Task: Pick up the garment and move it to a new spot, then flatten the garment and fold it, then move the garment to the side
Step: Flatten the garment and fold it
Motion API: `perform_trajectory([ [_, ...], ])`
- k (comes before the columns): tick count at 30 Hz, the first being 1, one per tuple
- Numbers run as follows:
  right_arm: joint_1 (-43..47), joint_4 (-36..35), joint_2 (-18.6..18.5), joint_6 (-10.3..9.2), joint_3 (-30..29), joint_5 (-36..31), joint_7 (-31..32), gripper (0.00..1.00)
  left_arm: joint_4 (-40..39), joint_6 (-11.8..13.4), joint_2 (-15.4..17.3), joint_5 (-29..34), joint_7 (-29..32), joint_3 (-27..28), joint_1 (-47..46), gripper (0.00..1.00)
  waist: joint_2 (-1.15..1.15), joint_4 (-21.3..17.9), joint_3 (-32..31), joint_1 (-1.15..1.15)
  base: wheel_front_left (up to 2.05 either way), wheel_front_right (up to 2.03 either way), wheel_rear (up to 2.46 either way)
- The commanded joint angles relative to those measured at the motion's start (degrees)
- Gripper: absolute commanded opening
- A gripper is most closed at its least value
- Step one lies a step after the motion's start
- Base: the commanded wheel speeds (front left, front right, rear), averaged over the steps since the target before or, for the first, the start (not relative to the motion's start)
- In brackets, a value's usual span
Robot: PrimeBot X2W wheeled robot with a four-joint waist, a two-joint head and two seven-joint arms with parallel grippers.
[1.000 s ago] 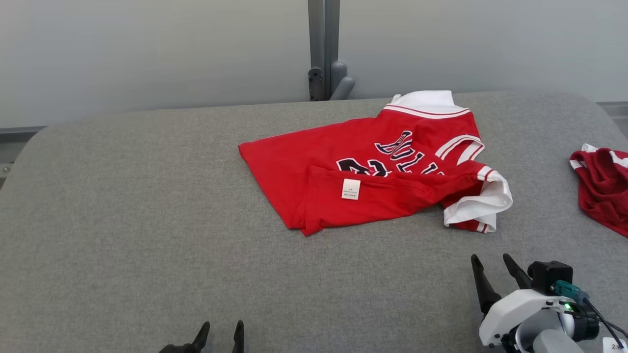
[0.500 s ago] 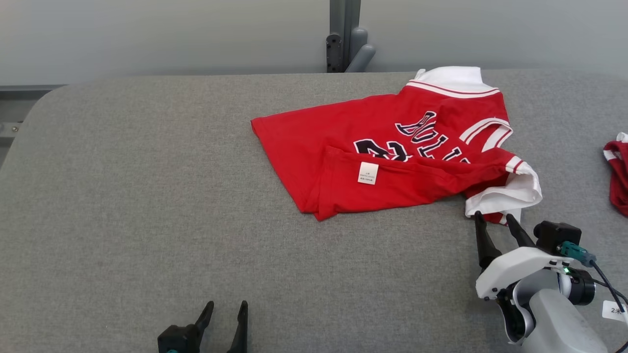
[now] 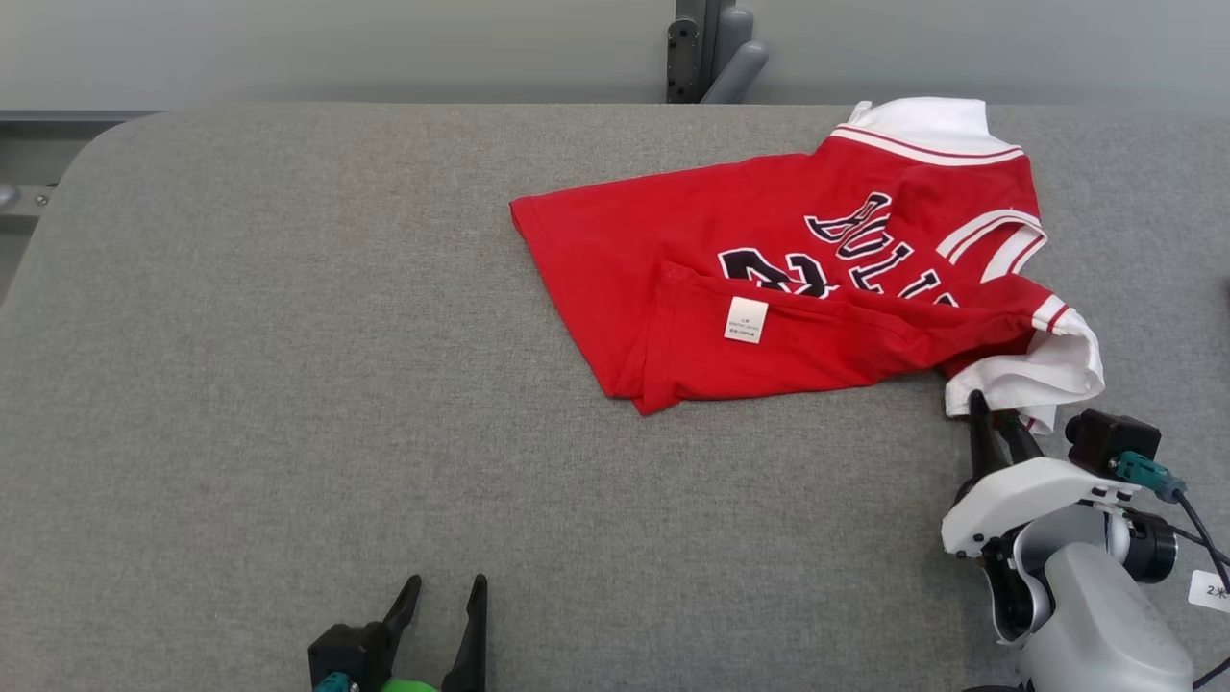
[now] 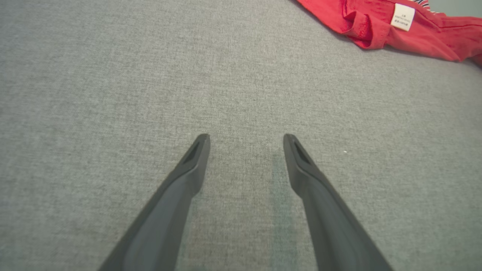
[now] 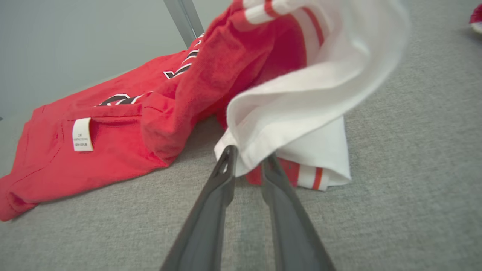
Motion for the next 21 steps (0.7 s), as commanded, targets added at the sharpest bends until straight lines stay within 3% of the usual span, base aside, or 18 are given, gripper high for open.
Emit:
perform_trajectory([
  [1, -0.38, -0.05, -0.03, -0.07, -0.41, -0.5, -0.15, 0.05, -0.24, 0.35, 0.21, -0.27, 0.02, 0.13, -0.95, 1.0, 0.0, -0.03, 0.23, 0.0, 0.0, 0.0, 0.0],
  [2, -0.33, -0.2, 0.02, -0.07, -0.49, -0.85, -0.15, 0.0, -0.24, 0.35, 0.21, -0.29, 0.02, 0.19, -1.01, 1.0, 0.0, -0.1, 0.28, 0.0, 0.0, 0.0, 0.0],
  [9, 1.71, -1.42, -1.36, -0.08, -0.22, -1.96, -0.15, 0.0, 0.11, 0.29, 0.21, -0.74, 0.02, 0.72, -0.64, 1.0, 0.0, -1.58, -1.47, 0.0, 0.0, 0.0, 0.0],
  [16, 7.91, -5.79, -7.99, -0.08, -1.53, -3.99, -0.15, 0.0, 0.11, 0.64, 0.2, -2.26, 0.02, 0.32, 2.3, 1.0, 0.0, -5.45, -7.0, 0.0, 0.0, 0.0, 0.0],
  [21, 7.28, -8.17, -13.78, -0.07, -0.4, -7.3, 0.15, 0.0, -0.11, 1.0, 0.22, -2.88, 0.02, 0.03, 2.56, 1.0, 0.0, -7.31, -8.55, 0.0, 0.0, 0.0, 0.0],
])
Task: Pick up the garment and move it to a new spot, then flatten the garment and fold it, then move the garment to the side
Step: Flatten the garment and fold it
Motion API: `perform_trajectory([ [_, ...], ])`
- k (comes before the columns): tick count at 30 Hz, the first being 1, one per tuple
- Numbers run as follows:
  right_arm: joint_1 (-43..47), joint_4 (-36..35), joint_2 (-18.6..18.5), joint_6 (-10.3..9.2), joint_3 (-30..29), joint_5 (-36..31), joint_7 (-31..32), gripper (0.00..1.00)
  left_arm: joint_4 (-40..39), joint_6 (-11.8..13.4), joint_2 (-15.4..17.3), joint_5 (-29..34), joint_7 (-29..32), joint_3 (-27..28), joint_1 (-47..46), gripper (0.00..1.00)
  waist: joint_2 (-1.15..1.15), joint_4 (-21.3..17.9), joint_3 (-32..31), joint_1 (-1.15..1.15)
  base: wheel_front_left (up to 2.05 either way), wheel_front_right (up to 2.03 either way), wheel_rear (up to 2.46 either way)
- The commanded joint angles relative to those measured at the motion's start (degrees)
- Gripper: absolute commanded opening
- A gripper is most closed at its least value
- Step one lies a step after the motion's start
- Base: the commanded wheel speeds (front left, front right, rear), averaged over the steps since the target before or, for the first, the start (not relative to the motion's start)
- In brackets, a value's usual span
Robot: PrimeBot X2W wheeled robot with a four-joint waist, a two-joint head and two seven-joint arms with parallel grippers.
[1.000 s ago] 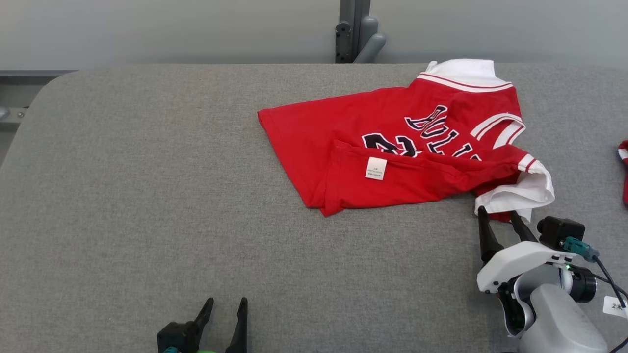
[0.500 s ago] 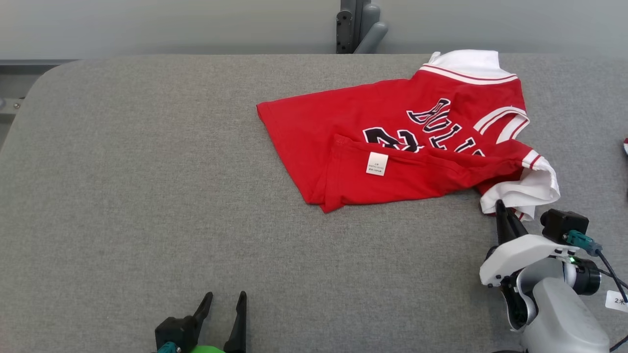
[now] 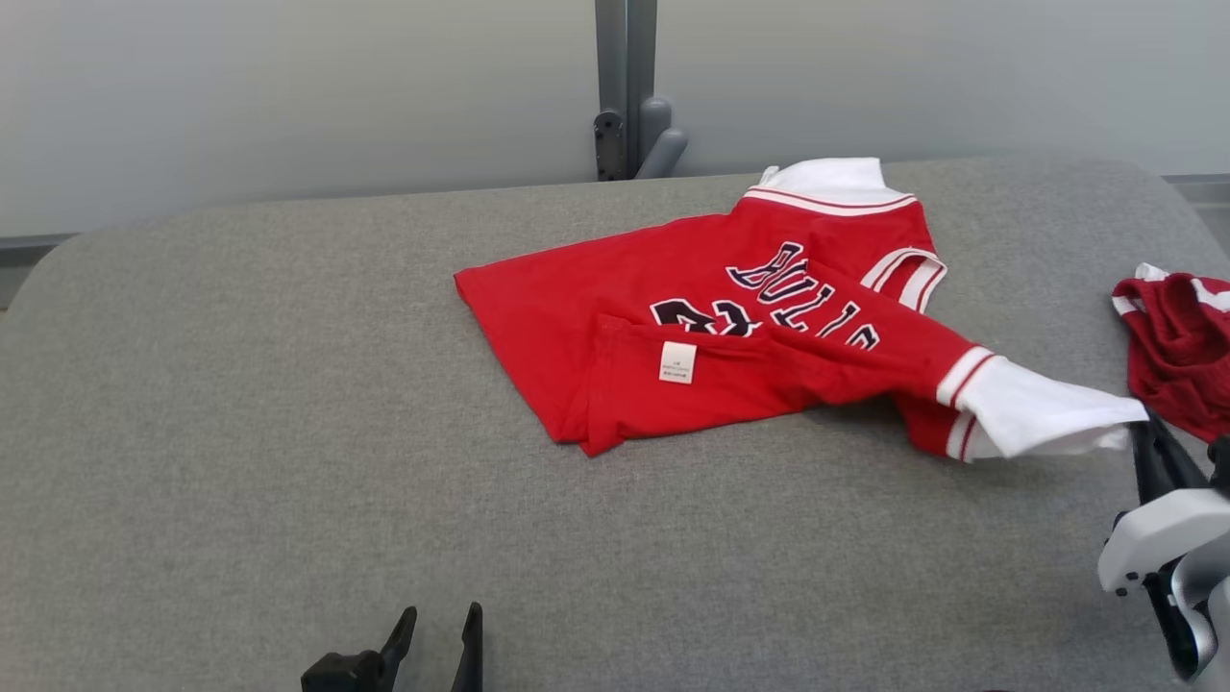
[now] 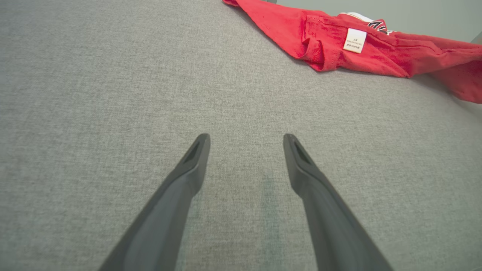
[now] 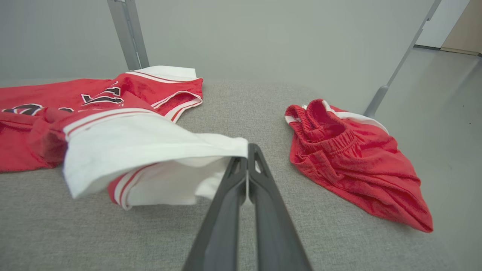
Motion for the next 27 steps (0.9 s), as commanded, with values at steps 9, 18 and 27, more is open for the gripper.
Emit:
perform_trajectory([
  [9, -6.05, -6.54, -5.4, -0.08, 3.97, -6.83, 0.89, 0.0, 0.57, 0.14, 0.22, -0.86, 0.02, -0.57, 1.41, 1.0, 0.0, -2.55, -3.02, 0.0, 0.0, 0.0, 0.0],
  [18, 1.0, -6.37, -3.13, -0.08, 12.9, -6.32, 2.8, 0.06, 2.04, -0.07, 0.21, -1.03, 0.02, 0.16, 2.87, 1.0, 0.0, -1.79, -4.44, 0.0, 0.0, 0.0, 0.0],
  [27, 9.25, 3.08, 0.55, -0.08, 12.84, -1.51, 2.29, 1.0, 2.63, -0.09, 0.22, -0.19, 0.02, 1.04, 3.74, 1.0, 0.0, -2.5, -6.44, 0.0, 0.0, 0.0, 0.0],
])
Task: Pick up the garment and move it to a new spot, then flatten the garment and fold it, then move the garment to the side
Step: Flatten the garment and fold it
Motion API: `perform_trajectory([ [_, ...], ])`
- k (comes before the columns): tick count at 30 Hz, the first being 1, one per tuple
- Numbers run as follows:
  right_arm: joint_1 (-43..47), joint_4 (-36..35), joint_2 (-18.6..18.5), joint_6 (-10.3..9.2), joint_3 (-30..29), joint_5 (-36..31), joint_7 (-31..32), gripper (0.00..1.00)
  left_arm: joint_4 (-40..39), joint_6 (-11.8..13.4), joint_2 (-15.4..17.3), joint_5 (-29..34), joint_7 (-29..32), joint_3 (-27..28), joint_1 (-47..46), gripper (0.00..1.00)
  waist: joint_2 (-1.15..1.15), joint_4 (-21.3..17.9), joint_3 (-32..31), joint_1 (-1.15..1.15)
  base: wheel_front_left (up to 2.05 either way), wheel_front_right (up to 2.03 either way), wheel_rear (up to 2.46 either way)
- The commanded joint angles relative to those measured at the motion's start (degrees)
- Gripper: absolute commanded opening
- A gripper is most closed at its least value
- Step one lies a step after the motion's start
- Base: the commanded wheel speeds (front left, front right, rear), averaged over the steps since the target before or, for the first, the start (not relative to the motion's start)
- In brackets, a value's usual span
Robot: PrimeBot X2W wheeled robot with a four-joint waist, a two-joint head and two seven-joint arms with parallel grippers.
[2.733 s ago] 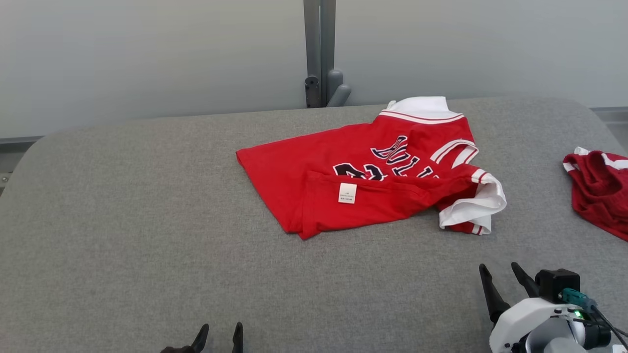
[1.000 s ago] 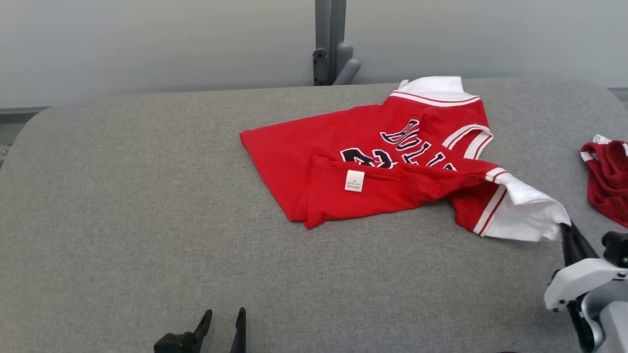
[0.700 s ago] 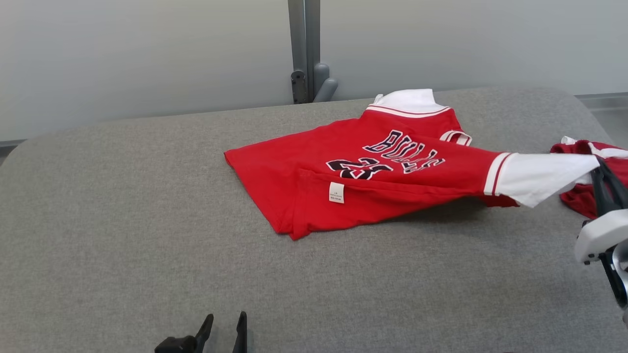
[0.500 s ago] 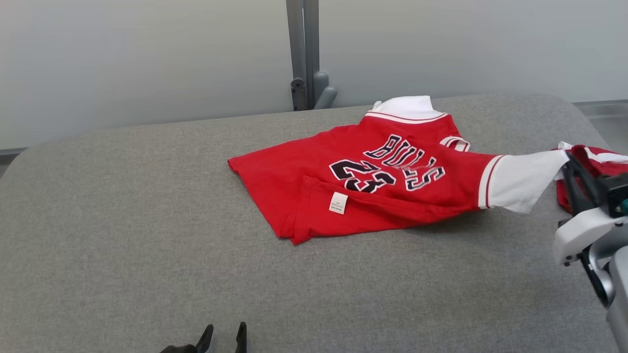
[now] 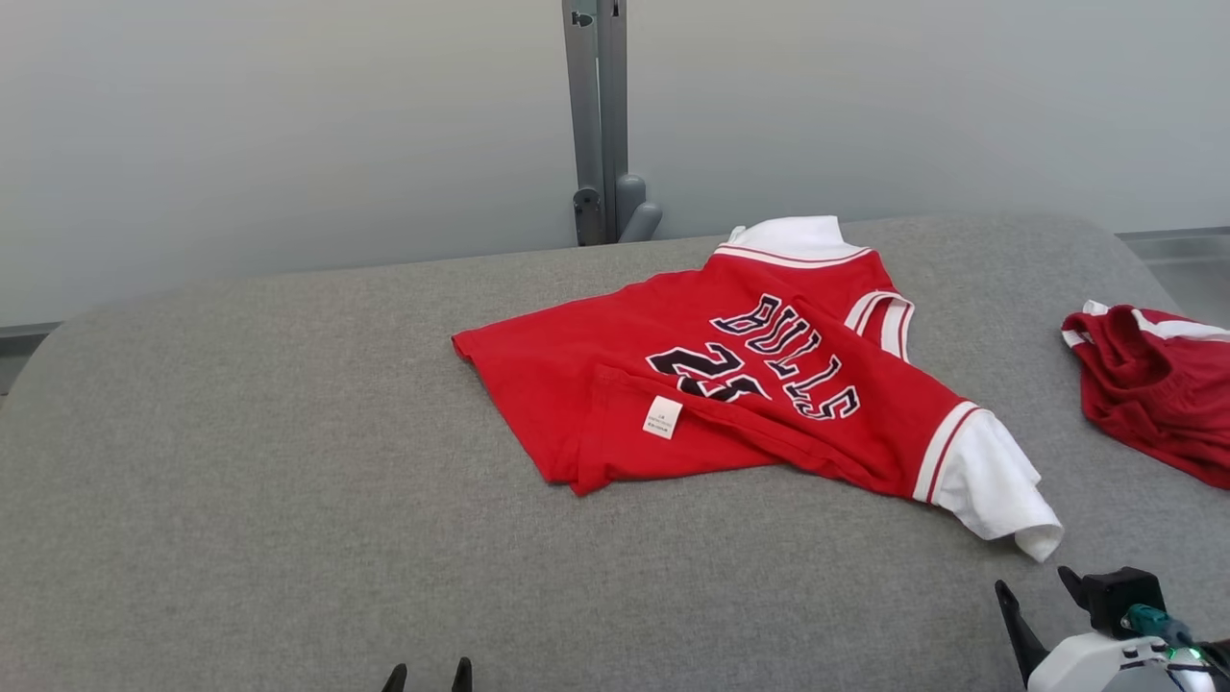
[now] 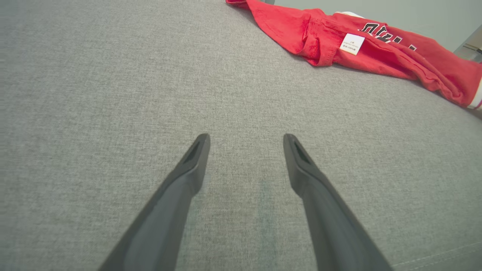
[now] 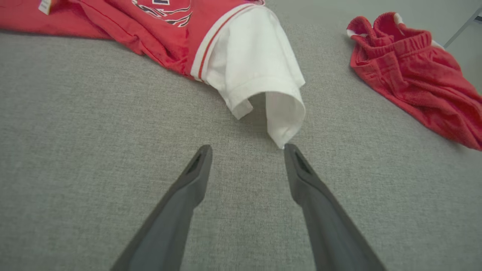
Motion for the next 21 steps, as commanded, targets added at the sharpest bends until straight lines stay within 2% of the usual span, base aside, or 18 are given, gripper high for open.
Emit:
perform_trajectory([
  [1, 1.04, 0.92, 0.63, -0.09, -0.85, 0.51, -0.89, 1.0, -0.07, 0.05, 0.22, 0.73, 0.02, 0.47, 0.87, 1.0, 0.0, -0.64, -0.78, 0.0, 0.0, 0.0, 0.0],
  [7, 1.72, 0.63, 2.53, -0.09, -4.95, 0.46, -2.81, 1.0, -1.15, 0.12, 0.23, 1.31, 0.02, 1.52, 1.4, 1.0, 0.0, -1.8, -2.22, 0.0, 0.0, 0.0, 0.0],
  [13, 3.84, -4.87, 5.09, -0.09, -8.99, -1.17, -3.02, 1.0, -2.45, 0.45, 0.23, 1.71, 0.02, 1.81, 1.94, 1.0, 0.0, -2.48, -2.7, 0.0, 0.0, 0.0, 0.0],
  [19, 5.3, -8.26, 6.86, -0.09, -10.4, -2.51, -3.05, 1.0, -3.76, 0.64, 0.23, 2.12, 0.02, 1.45, 1.31, 1.0, 0.0, -2.64, -1.52, 0.0, 0.0, 0.0, 0.0],
  [21, 4.82, -9.13, 7.32, -0.09, -10.41, -2.79, -3.03, 1.0, -3.98, 0.01, 0.21, 2.43, 0.02, 0.61, -0.21, 1.0, 0.0, -2.81, -0.45, 0.0, 0.0, 0.0, 0.0],
])
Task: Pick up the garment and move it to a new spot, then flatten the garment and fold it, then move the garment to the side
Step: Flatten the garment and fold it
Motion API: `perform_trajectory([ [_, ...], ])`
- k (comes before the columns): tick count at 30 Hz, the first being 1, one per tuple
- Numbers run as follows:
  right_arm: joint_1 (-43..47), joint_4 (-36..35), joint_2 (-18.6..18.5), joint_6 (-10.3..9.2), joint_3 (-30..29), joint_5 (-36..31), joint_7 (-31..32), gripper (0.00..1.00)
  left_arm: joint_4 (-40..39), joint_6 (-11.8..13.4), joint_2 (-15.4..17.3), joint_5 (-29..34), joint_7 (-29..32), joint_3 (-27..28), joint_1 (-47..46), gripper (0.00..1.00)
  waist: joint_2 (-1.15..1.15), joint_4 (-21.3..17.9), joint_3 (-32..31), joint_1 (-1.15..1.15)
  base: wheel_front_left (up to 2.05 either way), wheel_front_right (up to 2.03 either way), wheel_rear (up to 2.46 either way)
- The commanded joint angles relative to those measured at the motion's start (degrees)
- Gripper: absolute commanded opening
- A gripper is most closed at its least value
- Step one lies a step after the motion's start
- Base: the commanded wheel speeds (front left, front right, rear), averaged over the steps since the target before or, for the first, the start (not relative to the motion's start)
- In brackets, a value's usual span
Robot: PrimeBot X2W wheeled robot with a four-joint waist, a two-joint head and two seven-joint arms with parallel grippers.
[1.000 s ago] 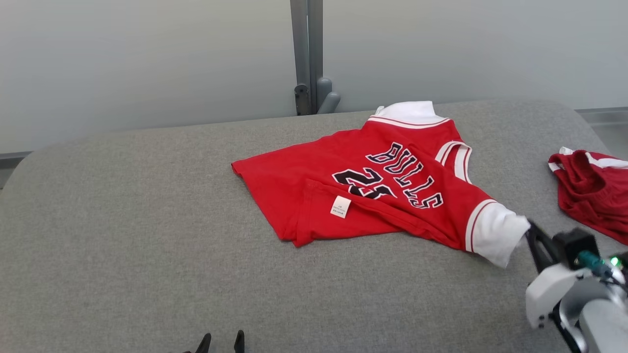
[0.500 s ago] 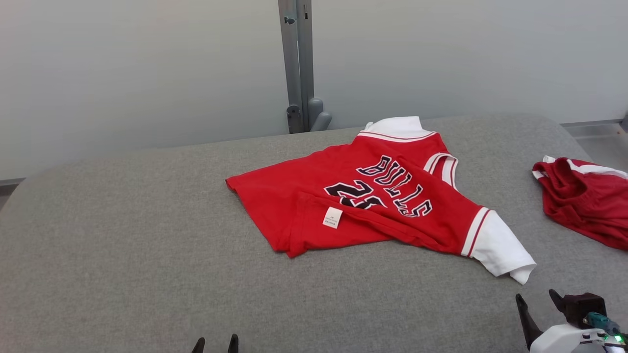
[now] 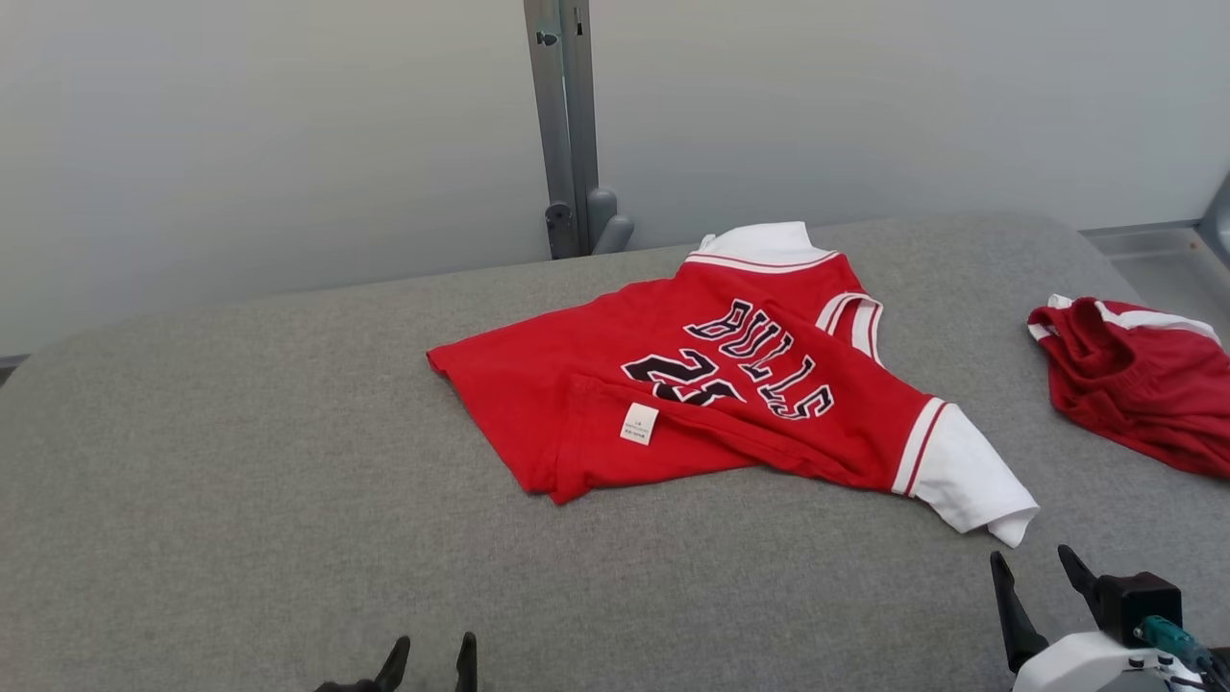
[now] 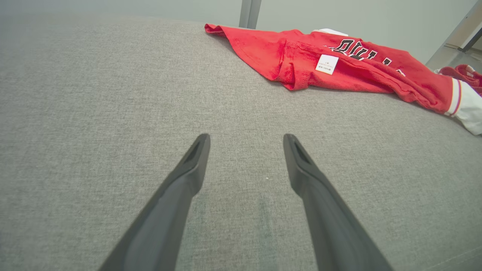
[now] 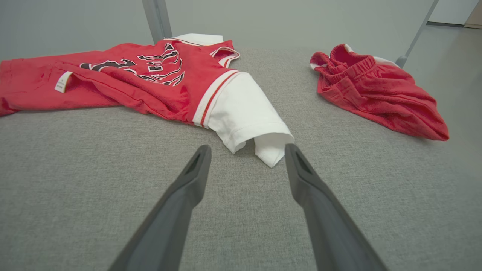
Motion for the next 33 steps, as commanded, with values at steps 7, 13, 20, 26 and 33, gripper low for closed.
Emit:
perform_trajectory([
  [7, -2.72, -3.0, 1.44, -0.09, 1.09, -0.75, -0.16, 1.0, -0.19, -0.91, 0.2, 1.52, 0.02, -2.36, -9.56, 1.0, 0.0, -1.69, 5.69, 0.0, 0.0, 0.0, 0.0],
  [13, -6.72, -4.91, 2.12, -0.08, 3.65, -0.2, -0.17, 1.0, 2.76, -1.87, 0.2, 3.26, 0.02, -4.17, -21.88, 1.0, 0.0, -4.84, 11.81, 0.0, 0.0, 0.0, 0.0],
  [20, -11.49, -6.58, 2.94, -0.08, 6.07, 0.9, -0.17, 1.0, 12.77, -3.52, 0.43, 5.97, 0.03, -5.4, -36.33, 1.0, 0.0, -8.89, 18.67, 0.0, 0.0, 0.0, 0.0],
  [26, -13.62, -7.54, 3.97, -0.09, 7.07, 0.8, -0.17, 1.0, 25.64, -4.2, 1.14, 4.03, 0.11, -7.33, -44.64, 1.0, 0.0, -11.81, 22.06, 0.0, 0.0, 0.0, 0.0],
  [33, -14.62, -8.39, 4.45, -0.09, 6.54, 0.53, -0.17, 1.0, 33.43, -4.17, 2.69, -2.32, 0.06, -12.42, -50.71, 1.0, 0.0, -13.11, 24.77, 0.0, 0.0, 0.0, 0.0],
])
